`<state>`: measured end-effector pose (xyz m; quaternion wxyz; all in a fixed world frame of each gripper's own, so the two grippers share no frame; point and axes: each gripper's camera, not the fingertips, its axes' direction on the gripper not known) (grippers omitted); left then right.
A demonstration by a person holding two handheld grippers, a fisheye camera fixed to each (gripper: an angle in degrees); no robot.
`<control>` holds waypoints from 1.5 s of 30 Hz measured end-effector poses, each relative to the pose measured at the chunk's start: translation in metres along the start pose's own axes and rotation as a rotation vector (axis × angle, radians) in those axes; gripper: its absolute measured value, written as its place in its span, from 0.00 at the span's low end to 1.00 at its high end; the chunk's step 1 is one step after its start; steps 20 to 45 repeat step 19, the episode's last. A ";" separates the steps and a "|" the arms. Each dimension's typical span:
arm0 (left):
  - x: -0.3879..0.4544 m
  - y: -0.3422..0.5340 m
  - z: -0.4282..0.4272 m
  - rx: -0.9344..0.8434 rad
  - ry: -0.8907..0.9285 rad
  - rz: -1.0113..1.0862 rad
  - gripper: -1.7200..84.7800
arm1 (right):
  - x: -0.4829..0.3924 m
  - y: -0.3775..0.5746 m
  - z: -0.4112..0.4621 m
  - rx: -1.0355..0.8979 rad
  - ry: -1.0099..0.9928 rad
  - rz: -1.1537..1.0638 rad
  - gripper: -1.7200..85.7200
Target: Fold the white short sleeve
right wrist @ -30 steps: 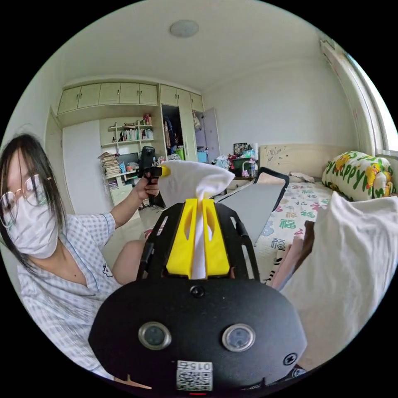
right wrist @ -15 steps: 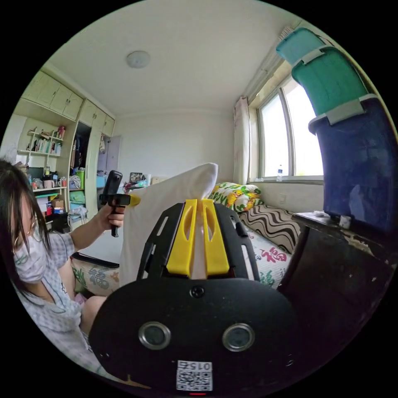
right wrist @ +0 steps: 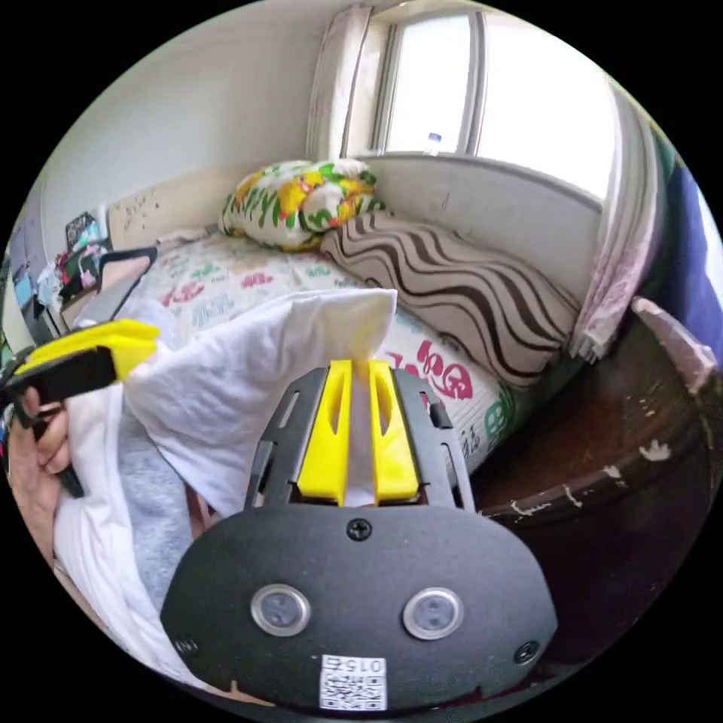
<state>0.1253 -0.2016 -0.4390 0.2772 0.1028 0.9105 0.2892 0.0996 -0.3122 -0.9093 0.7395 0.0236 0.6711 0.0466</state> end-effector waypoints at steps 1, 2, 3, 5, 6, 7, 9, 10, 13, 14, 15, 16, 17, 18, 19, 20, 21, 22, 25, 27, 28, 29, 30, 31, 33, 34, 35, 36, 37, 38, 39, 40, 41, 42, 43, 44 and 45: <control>-0.005 0.001 0.000 0.021 0.021 -0.022 0.11 | -0.008 0.003 0.034 -0.090 0.021 -0.027 0.12; -0.008 0.001 -0.002 0.039 0.046 -0.038 0.11 | -0.013 0.010 0.056 -0.124 0.036 -0.041 0.13; -0.009 0.001 -0.003 0.045 0.058 -0.039 0.11 | -0.014 0.014 0.063 -0.130 0.039 -0.044 0.13; -0.007 0.002 -0.007 0.066 0.098 -0.023 0.11 | -0.009 0.025 0.071 -0.126 0.031 -0.042 0.13; -0.006 0.003 -0.009 0.078 0.114 -0.013 0.12 | -0.006 0.027 0.069 -0.121 0.028 -0.038 0.13; -0.003 0.005 -0.016 0.108 0.138 0.000 0.12 | 0.001 0.030 0.060 -0.100 0.015 -0.030 0.13; -0.002 0.011 -0.032 0.161 0.166 -0.006 0.13 | 0.011 0.034 0.038 -0.046 -0.027 -0.030 0.13; 0.000 0.017 -0.045 0.190 0.187 -0.007 0.13 | 0.017 0.039 0.017 0.008 -0.072 -0.038 0.13; 0.016 0.036 -0.082 0.121 0.263 0.120 0.15 | 0.020 0.066 -0.043 0.164 -0.284 -0.117 0.12; 0.026 0.051 -0.100 0.056 0.271 0.202 0.16 | 0.018 0.086 -0.067 0.213 -0.369 -0.174 0.12; 0.030 0.061 -0.110 0.029 0.265 0.240 0.16 | 0.016 0.098 -0.079 0.234 -0.401 -0.197 0.11; 0.038 0.087 -0.132 -0.009 0.241 0.318 0.17 | 0.015 0.123 -0.099 0.272 -0.443 -0.232 0.10; 0.042 0.117 -0.155 -0.035 0.215 0.375 0.18 | 0.016 0.149 -0.116 0.308 -0.462 -0.233 0.09; 0.043 0.133 -0.165 -0.047 0.206 0.394 0.18 | 0.017 0.161 -0.122 0.318 -0.466 -0.226 0.08; 0.042 0.165 -0.184 -0.086 0.198 0.426 0.17 | 0.019 0.185 -0.132 0.332 -0.469 -0.205 0.07; 0.042 0.165 -0.184 -0.086 0.198 0.426 0.17 | 0.019 0.185 -0.132 0.332 -0.469 -0.205 0.07; 0.042 0.165 -0.184 -0.086 0.198 0.426 0.17 | 0.019 0.185 -0.132 0.332 -0.469 -0.205 0.07; 0.042 0.165 -0.184 -0.086 0.198 0.426 0.17 | 0.019 0.185 -0.132 0.332 -0.469 -0.205 0.07; 0.042 0.165 -0.184 -0.086 0.198 0.426 0.17 | 0.019 0.185 -0.132 0.332 -0.469 -0.205 0.07; 0.042 0.165 -0.184 -0.086 0.198 0.426 0.17 | 0.019 0.185 -0.132 0.332 -0.469 -0.205 0.07; 0.042 0.165 -0.184 -0.086 0.198 0.426 0.17 | 0.019 0.185 -0.132 0.332 -0.469 -0.205 0.07; 0.042 0.165 -0.184 -0.086 0.198 0.426 0.17 | 0.019 0.185 -0.132 0.332 -0.469 -0.205 0.07; 0.042 0.165 -0.184 -0.086 0.198 0.426 0.17 | 0.019 0.185 -0.132 0.332 -0.469 -0.205 0.07; 0.042 0.165 -0.184 -0.086 0.198 0.426 0.17 | 0.019 0.185 -0.132 0.332 -0.469 -0.205 0.07; 0.042 0.165 -0.184 -0.086 0.198 0.426 0.17 | 0.019 0.185 -0.132 0.332 -0.469 -0.205 0.07; 0.042 0.165 -0.184 -0.086 0.198 0.426 0.17 | 0.019 0.185 -0.132 0.332 -0.469 -0.205 0.07; 0.042 0.165 -0.184 -0.086 0.198 0.426 0.17 | 0.019 0.185 -0.132 0.332 -0.469 -0.205 0.07; 0.042 0.165 -0.184 -0.086 0.198 0.426 0.17 | 0.019 0.185 -0.132 0.332 -0.469 -0.205 0.07; 0.042 0.165 -0.184 -0.086 0.198 0.426 0.17 | 0.019 0.185 -0.132 0.332 -0.469 -0.205 0.07; 0.042 0.165 -0.184 -0.086 0.198 0.426 0.17 | 0.019 0.185 -0.132 0.332 -0.469 -0.205 0.07; 0.042 0.165 -0.184 -0.086 0.198 0.426 0.17 | 0.019 0.185 -0.132 0.332 -0.469 -0.205 0.07; 0.042 0.165 -0.184 -0.086 0.198 0.426 0.17 | 0.019 0.185 -0.132 0.332 -0.469 -0.205 0.07; 0.042 0.165 -0.184 -0.086 0.198 0.426 0.17 | 0.019 0.185 -0.132 0.332 -0.469 -0.205 0.07; 0.042 0.165 -0.184 -0.086 0.198 0.426 0.17 | 0.019 0.185 -0.132 0.332 -0.469 -0.205 0.07; 0.042 0.165 -0.184 -0.086 0.198 0.426 0.17 | 0.019 0.185 -0.132 0.332 -0.469 -0.205 0.07; 0.042 0.165 -0.184 -0.086 0.198 0.426 0.17 | 0.019 0.185 -0.132 0.332 -0.469 -0.205 0.07; 0.042 0.165 -0.184 -0.086 0.198 0.426 0.17 | 0.019 0.185 -0.132 0.332 -0.469 -0.205 0.07</control>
